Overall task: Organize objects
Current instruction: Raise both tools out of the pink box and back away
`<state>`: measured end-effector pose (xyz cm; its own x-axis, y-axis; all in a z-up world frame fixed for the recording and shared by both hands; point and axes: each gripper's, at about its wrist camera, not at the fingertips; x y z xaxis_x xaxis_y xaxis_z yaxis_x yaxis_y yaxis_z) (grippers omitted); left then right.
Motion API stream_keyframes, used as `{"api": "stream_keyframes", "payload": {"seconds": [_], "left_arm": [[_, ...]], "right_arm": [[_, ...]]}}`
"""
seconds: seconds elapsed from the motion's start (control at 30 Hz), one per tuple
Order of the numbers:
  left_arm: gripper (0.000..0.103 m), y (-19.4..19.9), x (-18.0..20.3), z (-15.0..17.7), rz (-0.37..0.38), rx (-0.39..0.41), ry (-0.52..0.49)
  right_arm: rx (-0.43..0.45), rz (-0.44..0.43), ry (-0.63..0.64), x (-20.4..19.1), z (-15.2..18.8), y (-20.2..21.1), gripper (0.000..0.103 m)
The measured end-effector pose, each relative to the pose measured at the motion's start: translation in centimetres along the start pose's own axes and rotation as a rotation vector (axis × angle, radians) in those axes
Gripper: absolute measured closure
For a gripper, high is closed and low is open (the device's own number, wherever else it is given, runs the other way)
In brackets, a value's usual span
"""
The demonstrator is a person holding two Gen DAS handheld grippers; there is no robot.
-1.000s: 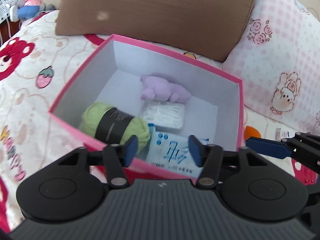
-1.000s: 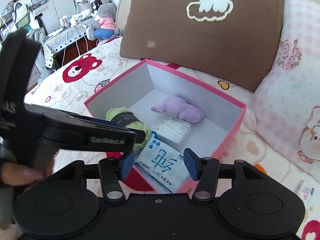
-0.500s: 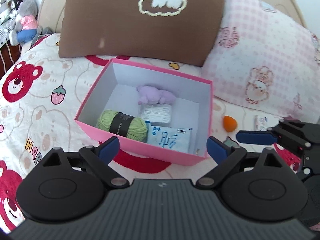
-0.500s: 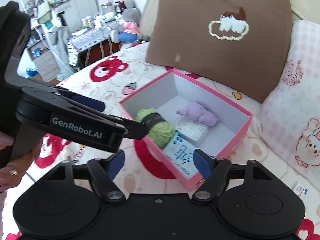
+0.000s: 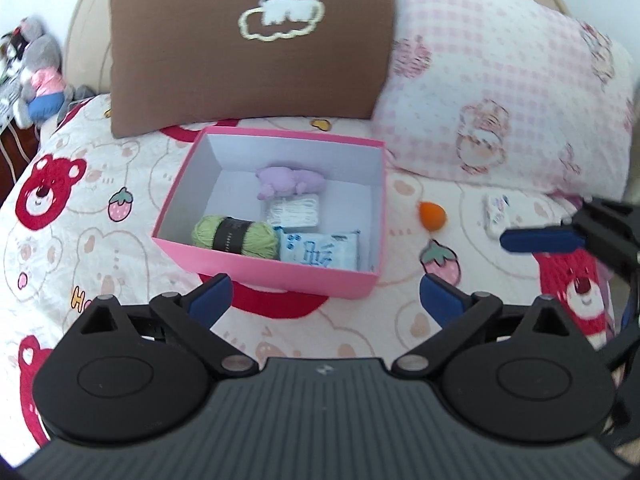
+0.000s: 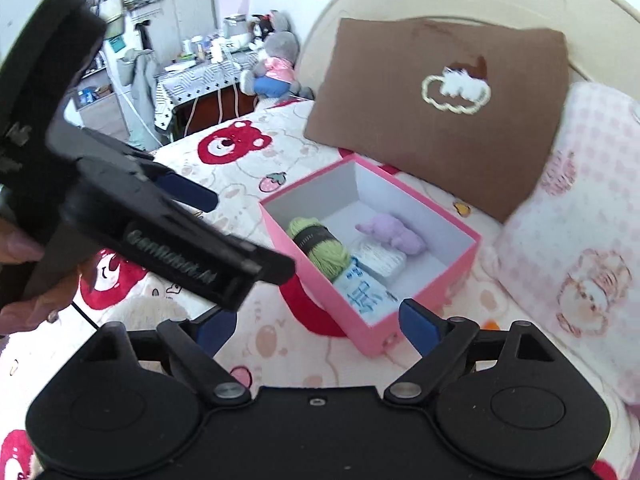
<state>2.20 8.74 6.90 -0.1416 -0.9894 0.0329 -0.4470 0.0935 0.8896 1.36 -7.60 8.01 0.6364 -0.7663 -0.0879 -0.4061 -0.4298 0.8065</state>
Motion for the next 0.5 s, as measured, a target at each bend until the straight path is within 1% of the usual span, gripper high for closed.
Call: {"api": "stream_keyframes", "payload": {"seconds": [0.17, 0.23, 0.4, 0.47, 0.5], "left_arm": [[0.000, 0.9, 1.9, 0.9, 0.033, -0.022, -0.029], [0.000, 1.1, 2.6, 1.2, 0.034, -0.022, -0.052], [0.000, 1.6, 5.0, 2.2, -0.056, -0.008, -0.119], [0.000, 1.7, 5.9, 2.6, -0.076, 0.007, -0.135], [0.000, 1.6, 6.3, 2.7, -0.069, 0.009, -0.134]], "right_arm": [[0.010, 0.021, 0.011, 0.7, 2.0, 2.3, 0.010], [0.015, 0.038, 0.013, 1.0, 2.8, 3.0, 0.010], [0.035, 0.052, 0.017, 2.0, 4.9, 4.7, 0.010], [0.045, 0.054, 0.016, 2.3, 5.8, 5.2, 0.010], [0.047, 0.055, 0.016, 2.5, 6.1, 5.4, 0.010]]}}
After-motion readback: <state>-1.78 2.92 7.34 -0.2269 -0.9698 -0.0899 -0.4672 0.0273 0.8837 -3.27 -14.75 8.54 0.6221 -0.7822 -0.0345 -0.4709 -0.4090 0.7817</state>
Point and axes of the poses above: each gripper's, at about its wrist camera, not at the fingertips, and y roughly against the way its jaws point, x to its right, z to its underside, and after that the axes turned 10 degrees about -x, right-handed
